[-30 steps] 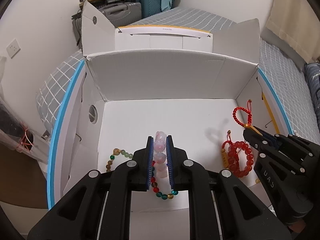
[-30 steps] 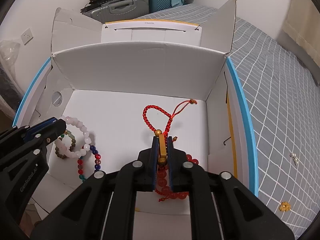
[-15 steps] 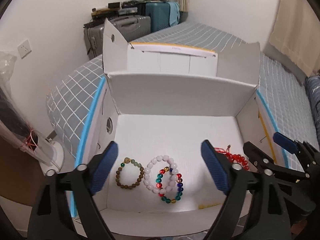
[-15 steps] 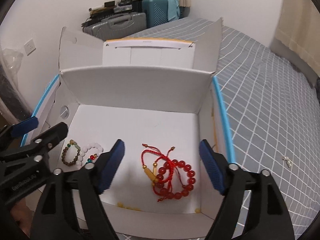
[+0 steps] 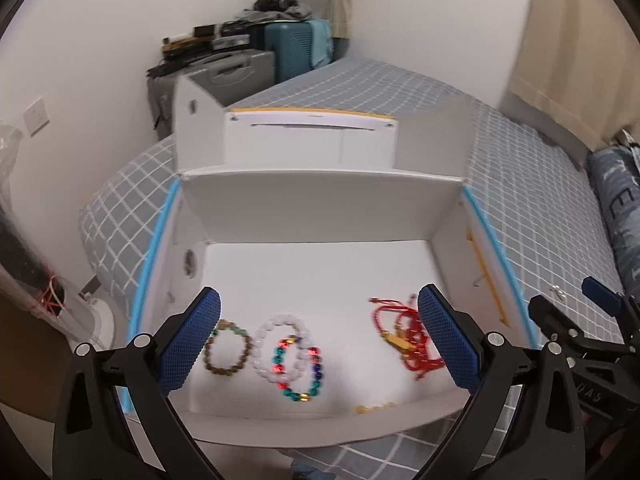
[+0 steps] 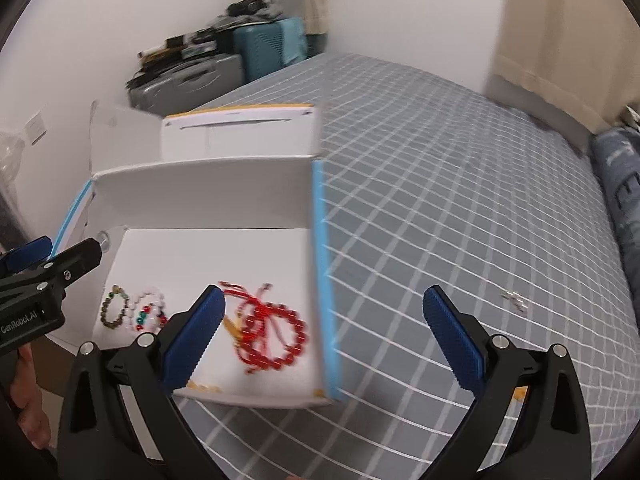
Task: Organize jewelry
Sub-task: 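Move both open tools back from the box toward the bed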
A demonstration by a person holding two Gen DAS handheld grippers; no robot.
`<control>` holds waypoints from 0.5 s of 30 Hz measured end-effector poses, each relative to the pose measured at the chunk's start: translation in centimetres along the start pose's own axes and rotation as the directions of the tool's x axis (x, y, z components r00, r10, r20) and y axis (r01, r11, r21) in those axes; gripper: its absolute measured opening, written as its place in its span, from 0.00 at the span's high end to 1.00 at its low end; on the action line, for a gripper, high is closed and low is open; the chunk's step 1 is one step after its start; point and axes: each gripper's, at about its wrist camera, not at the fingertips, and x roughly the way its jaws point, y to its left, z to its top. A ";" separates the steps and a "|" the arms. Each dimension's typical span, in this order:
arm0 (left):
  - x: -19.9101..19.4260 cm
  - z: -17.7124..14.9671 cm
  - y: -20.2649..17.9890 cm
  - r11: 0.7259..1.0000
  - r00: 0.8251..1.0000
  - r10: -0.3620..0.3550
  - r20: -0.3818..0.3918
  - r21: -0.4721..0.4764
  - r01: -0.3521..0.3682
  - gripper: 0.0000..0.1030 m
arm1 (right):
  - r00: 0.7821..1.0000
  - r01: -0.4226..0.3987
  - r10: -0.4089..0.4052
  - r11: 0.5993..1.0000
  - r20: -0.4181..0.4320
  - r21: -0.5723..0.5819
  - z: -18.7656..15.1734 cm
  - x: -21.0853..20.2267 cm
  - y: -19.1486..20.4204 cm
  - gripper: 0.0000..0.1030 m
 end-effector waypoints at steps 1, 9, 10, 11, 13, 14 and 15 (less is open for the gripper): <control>-0.2 0.0 -0.8 1.000 1.000 -0.013 0.003 0.013 0.013 0.06 | 1.000 0.008 -0.008 1.000 0.003 0.010 -0.2 -0.3 -0.7 0.07; -0.6 -1.0 -7.4 0.992 0.997 -0.076 -0.001 0.105 0.076 0.06 | 0.995 0.104 -0.104 0.990 -0.010 0.090 -2.9 -2.8 -7.8 0.07; -0.6 -1.2 -8.5 0.989 0.996 -0.085 -0.005 0.121 0.085 0.06 | 0.994 0.113 -0.113 0.989 -0.013 0.099 -3.2 -3.0 -8.4 0.07; -0.6 -1.3 -9.4 0.987 0.996 -0.092 -0.009 0.135 0.092 0.06 | 0.992 0.125 -0.124 0.986 -0.017 0.112 -3.7 -3.3 -9.4 0.07; -0.5 -1.7 -11.4 0.982 0.994 -0.105 -0.016 0.160 0.106 0.06 | 0.990 0.144 -0.142 0.980 -0.027 0.136 -4.7 -3.6 -11.3 0.07; -0.4 -1.8 -12.7 0.977 0.994 -0.111 -0.022 0.180 0.113 0.06 | 0.989 0.150 -0.147 0.978 -0.031 0.146 -5.1 -3.8 -12.1 0.07; -0.3 -1.9 -13.5 0.973 0.993 -0.117 -0.027 0.195 0.120 0.06 | 0.988 0.155 -0.151 0.976 -0.035 0.155 -5.5 -3.9 -12.7 0.07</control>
